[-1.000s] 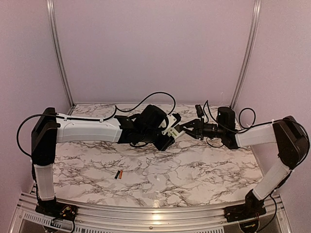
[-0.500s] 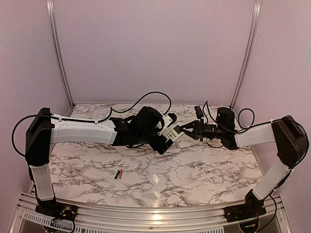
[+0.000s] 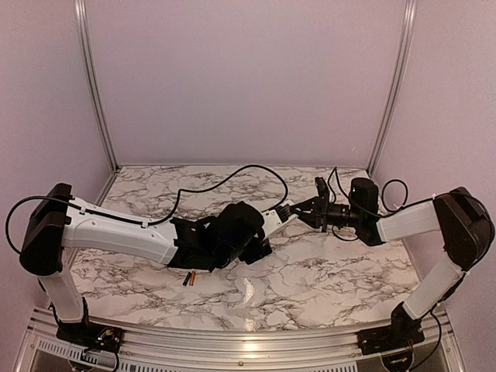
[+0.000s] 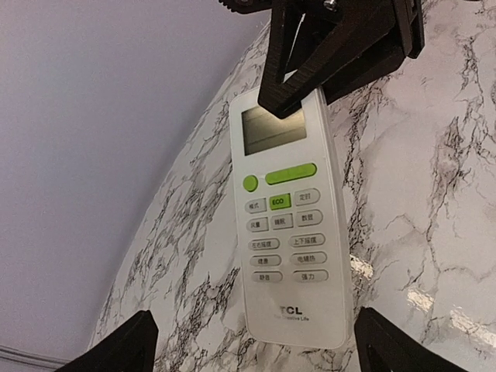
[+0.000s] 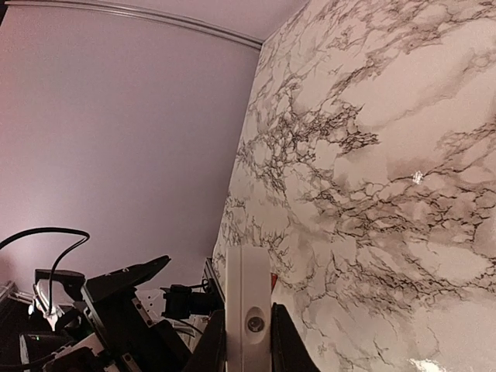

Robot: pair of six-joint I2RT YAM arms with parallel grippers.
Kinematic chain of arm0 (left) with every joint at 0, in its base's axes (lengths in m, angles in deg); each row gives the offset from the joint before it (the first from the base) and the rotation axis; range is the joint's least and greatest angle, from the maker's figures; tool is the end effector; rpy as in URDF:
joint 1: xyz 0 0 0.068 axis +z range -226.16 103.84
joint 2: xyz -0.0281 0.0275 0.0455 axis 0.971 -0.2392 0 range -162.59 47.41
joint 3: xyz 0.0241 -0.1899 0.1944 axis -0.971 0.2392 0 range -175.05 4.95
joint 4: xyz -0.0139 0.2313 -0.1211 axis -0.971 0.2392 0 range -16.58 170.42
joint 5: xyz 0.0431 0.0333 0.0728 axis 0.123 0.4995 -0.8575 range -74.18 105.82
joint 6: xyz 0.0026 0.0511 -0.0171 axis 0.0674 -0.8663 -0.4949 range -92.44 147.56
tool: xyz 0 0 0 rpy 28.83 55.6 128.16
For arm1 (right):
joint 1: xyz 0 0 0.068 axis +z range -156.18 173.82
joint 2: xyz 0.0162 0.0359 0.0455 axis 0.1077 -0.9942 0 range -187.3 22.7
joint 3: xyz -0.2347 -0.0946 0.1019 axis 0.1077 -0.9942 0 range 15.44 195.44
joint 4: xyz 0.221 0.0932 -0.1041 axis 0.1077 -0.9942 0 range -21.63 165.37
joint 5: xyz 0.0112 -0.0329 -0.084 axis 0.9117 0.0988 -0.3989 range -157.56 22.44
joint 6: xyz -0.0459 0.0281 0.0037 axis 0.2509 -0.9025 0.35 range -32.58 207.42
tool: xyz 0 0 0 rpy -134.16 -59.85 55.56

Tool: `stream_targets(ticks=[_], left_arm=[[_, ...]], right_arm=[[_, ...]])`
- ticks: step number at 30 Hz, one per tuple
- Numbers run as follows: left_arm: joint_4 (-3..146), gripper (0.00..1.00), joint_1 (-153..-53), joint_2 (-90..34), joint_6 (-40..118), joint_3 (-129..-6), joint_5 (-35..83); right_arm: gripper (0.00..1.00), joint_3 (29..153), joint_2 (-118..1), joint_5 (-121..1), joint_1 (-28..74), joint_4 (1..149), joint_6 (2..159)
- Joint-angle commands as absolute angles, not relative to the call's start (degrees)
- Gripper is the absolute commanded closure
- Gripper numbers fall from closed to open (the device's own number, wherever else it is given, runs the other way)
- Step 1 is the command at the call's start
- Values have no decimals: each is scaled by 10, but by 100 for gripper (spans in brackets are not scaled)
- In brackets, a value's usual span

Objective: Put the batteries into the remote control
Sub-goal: Pass from the right arm to the left

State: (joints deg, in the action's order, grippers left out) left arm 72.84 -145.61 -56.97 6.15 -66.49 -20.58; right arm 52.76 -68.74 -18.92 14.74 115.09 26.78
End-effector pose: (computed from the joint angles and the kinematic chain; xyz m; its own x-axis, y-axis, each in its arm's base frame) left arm 0.1639 -0.3770 0.2314 0.0360 0.7411 -0.6704 0.6063 0.5171 0.6041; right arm 0.2831 0.1369 0.1897 -0.9114 0.2680 -0.3123 -0.2462 0.2528 0.9357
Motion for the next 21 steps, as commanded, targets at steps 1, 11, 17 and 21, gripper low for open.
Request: stream_targets(ticks=[1,11,17,21], left_arm=[[707,9,-1471,-602,11,-678,-255],[650,26,-1483,-660,-69,-692,-358],[548,45,-1487,-664,-140,-669,-424],[476,57,-1496,-668,-198,-650,-449]], right_arm=[[100,518,-672,-177,144,1202,229],[100,504,-671,-165,148,1247,181],[100,497,-672,-169,158,1247,168],[100,498,-672,-174,160,1239,169]])
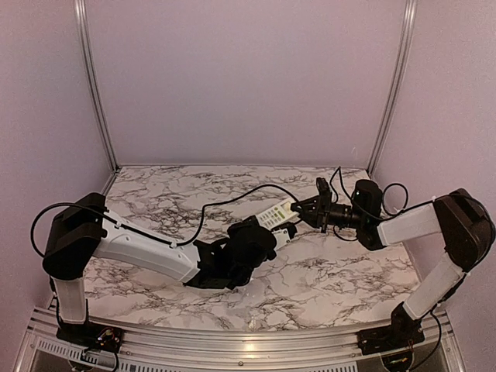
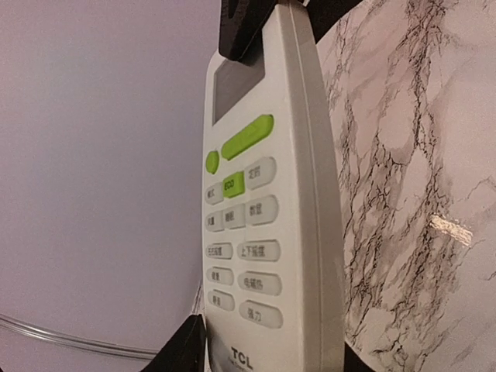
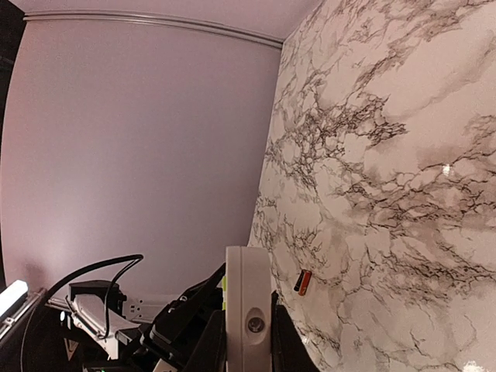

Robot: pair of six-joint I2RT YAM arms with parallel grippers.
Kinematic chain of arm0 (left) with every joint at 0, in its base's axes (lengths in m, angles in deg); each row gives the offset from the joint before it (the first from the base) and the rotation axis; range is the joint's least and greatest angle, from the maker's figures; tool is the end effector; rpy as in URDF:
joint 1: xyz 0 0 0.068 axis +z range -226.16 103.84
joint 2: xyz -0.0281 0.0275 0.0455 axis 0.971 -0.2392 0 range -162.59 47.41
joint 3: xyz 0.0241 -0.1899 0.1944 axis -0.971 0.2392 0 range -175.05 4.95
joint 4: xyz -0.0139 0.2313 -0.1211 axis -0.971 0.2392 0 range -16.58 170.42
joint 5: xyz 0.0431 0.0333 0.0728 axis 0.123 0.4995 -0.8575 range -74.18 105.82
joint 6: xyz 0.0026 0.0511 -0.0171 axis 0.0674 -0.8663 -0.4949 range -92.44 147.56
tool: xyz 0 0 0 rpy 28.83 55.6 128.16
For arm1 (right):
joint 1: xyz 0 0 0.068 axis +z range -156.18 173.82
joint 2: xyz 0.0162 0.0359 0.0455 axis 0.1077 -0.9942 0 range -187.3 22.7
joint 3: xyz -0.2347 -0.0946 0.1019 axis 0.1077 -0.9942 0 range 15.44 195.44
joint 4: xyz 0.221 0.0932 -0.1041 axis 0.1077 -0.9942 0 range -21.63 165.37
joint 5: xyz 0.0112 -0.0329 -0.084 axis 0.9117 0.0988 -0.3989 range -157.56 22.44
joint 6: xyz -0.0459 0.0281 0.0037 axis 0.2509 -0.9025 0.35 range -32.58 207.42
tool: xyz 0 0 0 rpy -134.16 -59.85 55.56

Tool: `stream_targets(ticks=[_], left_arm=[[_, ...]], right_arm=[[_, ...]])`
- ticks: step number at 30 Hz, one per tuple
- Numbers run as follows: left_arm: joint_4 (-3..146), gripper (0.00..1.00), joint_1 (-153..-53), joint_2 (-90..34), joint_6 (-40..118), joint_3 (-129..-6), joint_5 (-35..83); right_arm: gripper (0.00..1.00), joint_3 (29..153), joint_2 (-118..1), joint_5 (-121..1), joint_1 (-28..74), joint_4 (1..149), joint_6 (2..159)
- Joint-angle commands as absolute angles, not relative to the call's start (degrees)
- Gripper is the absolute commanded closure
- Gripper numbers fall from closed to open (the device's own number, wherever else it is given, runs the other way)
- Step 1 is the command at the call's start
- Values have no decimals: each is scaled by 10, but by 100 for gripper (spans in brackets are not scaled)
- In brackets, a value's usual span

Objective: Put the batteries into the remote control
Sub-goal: Pass from the right arm to the left, then pass from the left arm to the right

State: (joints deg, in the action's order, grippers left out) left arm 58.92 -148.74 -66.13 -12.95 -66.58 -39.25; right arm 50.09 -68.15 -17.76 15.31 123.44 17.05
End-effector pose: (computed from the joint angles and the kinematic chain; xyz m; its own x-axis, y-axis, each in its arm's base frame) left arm 0.1570 -0.4029 0.1925 0.1083 0.8971 -0.4283 0.3396 0.3715 0.8641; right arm 0.2748 0.1375 0.1935 -0.9296 0.2872 -0.2309 -0.1919 0.1576 0.9687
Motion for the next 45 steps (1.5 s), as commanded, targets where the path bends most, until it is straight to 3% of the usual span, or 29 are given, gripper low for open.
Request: stream_targets(ticks=[1,7,9,13,15,21,26,31,45], left_arm=[[464,59,-1499,-671,-216,-647,-451],[414,79,-1504,-693,-269,-646,-470],[403,86,-1506,-696,-278,-646,-475],[390,100,-1507,-695,-288,-643,-479],[392,100,-1507,-691,-287,-643,-479],[519,100,-1503,-653,-163,-648,-420],[677,100,-1467,-580,17,-667,-264],[719,100,-1415,-524,120,-656,-108],[610,100,-1288,-436,363,-589,387]], right_arm=[[100,499,-673,-175,161,1239,167],[95,501,-674,-176,164,1241,165],[84,501,-671,-176,164,1238,165],[45,505,-669,-175,163,1226,176],[30,510,-667,-175,160,1215,188],[2,532,-622,-194,131,1156,288],[1,575,-554,-274,125,1016,458],[1,576,-500,-322,124,1031,472],[1,556,-485,-140,157,1151,531]])
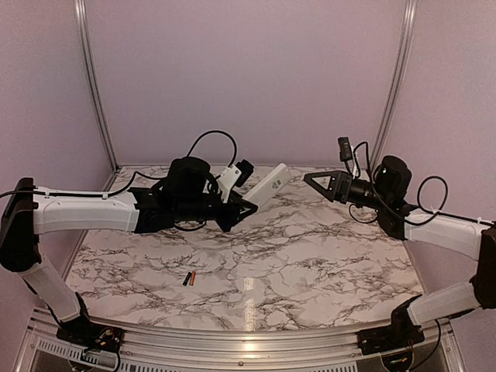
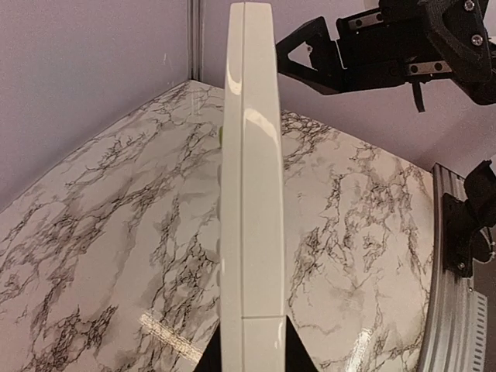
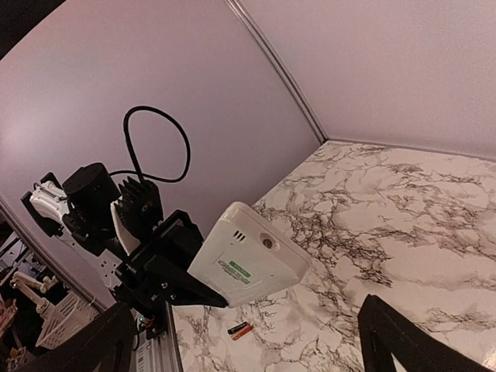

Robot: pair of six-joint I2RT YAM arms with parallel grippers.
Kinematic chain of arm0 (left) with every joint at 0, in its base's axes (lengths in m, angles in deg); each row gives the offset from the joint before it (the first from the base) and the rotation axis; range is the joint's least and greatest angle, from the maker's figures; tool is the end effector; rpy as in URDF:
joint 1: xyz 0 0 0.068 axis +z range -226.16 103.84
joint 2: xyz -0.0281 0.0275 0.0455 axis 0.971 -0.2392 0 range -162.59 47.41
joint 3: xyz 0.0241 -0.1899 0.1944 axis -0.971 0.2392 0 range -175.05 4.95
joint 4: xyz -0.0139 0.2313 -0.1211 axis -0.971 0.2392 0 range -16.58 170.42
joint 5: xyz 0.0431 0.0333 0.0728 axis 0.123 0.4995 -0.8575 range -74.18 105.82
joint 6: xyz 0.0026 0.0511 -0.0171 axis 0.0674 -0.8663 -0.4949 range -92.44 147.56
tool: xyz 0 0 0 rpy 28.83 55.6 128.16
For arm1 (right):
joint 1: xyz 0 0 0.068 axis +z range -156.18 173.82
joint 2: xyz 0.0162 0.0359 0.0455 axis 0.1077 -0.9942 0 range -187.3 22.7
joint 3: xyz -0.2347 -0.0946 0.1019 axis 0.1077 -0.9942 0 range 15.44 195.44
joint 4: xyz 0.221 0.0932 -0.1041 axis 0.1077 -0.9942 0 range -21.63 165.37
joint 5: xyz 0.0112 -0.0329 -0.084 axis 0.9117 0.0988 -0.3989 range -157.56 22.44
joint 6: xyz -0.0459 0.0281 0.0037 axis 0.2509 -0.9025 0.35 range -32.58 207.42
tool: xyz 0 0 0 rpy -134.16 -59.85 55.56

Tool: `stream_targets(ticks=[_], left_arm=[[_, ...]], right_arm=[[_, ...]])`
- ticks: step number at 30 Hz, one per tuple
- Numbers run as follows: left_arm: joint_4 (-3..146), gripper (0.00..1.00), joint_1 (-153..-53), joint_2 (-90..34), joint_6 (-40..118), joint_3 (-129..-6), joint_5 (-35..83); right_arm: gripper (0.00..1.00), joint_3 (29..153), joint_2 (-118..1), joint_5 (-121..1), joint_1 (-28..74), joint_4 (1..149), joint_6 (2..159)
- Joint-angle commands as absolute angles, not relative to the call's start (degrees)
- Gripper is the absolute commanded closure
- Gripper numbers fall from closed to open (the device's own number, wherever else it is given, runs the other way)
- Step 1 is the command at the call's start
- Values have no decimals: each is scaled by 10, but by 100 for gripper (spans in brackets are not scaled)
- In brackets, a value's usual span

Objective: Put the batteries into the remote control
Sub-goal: Pass from the left arm to the right

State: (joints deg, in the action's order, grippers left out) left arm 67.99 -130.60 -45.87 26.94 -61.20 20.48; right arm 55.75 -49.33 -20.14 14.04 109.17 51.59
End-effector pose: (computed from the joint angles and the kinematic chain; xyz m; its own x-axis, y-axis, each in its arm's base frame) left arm 0.2200 -0.3127 0.2783 -0.2057 0.3064 -0.9294 0.8569 0.5150 -0.0199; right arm 0.2504 0.1203 0.2903 -0.5135 0.2329 -0.8259 -0.7694 0.3012 0.5633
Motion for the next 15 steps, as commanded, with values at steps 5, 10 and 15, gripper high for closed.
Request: stream_targets(ticks=[5,10,15], left_arm=[[549,100,-1276,-445,420,-583,499],[500,100,-1273,-452,461,-575,546],[464,100,-1269,-465,501,-577,580]], right_arm=[[1,557,-511,-88,165,1208,489],[1,547,-520,-90,179,1246,475],[9,570,-543,-82,206,1247,467]])
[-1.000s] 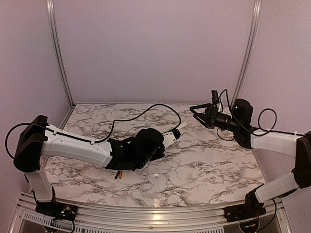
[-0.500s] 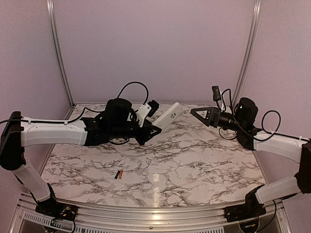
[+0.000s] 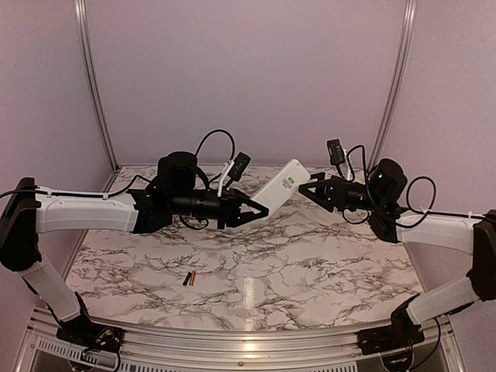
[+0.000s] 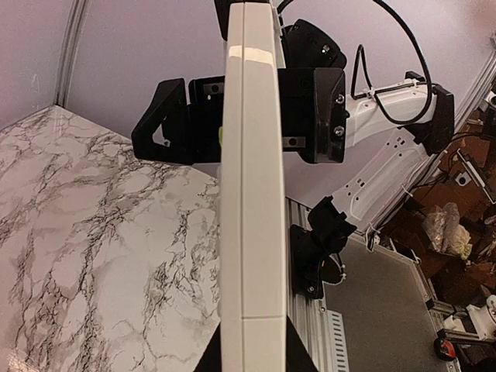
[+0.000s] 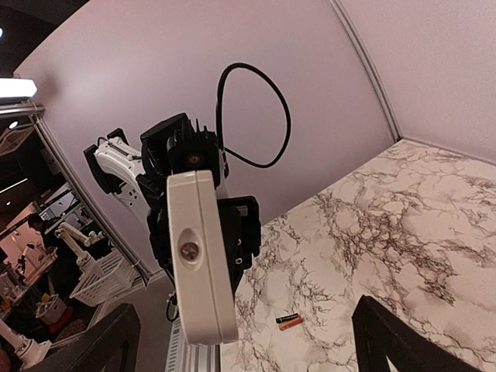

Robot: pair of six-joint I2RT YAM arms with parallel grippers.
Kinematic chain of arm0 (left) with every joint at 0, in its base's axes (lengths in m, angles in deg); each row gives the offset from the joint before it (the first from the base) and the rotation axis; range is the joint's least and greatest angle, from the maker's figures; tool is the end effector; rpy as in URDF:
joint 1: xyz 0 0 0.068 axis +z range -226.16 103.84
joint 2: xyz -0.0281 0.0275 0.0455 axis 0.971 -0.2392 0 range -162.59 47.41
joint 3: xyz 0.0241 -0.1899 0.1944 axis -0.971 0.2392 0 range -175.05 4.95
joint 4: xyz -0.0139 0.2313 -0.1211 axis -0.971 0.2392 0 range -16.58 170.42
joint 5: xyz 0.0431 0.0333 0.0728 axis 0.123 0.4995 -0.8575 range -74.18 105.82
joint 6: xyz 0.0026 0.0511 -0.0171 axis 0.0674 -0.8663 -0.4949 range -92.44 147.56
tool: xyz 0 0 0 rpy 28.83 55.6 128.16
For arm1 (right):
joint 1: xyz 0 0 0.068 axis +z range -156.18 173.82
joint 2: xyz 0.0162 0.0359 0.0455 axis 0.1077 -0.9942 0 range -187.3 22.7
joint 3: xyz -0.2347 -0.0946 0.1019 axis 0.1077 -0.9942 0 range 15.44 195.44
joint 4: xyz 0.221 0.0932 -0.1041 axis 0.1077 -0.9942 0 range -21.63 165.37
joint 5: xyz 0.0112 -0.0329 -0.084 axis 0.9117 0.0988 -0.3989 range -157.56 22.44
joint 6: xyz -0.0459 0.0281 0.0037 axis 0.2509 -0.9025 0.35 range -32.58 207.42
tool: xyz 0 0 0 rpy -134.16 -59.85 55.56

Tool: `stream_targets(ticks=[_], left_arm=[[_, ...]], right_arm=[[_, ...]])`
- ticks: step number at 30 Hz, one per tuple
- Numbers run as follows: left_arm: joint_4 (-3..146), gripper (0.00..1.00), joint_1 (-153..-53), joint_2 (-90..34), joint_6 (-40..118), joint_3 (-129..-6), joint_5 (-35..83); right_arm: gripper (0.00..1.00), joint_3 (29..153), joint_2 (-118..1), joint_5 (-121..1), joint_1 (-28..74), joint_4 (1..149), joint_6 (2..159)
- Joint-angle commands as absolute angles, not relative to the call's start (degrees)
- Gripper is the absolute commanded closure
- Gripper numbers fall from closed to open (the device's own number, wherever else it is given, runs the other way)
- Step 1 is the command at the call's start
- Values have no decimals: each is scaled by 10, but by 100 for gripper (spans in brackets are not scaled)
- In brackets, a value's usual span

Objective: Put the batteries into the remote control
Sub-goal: Pass from the left arm to the right

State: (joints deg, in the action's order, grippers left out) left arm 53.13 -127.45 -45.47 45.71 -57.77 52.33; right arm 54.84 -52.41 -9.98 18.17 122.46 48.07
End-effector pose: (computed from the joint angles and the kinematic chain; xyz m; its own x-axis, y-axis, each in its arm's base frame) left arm 0.2188 -0.3070 0.2884 -0.4114 0.1130 -0.9044 0.9109 0.0848 -0.4037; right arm 0.2403 0.1418 0.2927 -0.4791 0.1562 -0.8637 -0.8679 0.0623 0.4927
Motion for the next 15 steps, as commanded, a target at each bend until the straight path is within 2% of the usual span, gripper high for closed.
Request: stream_targets(ticks=[1,11,15], left_arm=[[460,100,-1268,-470,506,-579,584],[442,100,-1268,-495,535,-584,608],[441,100,-1268,-506,544,-591,613]], right_arm=[[13,576,-552,-80,212,1248,468],[30,598,-573,-77,234,1246,462],[52,606,-587,-77,234,1243,454]])
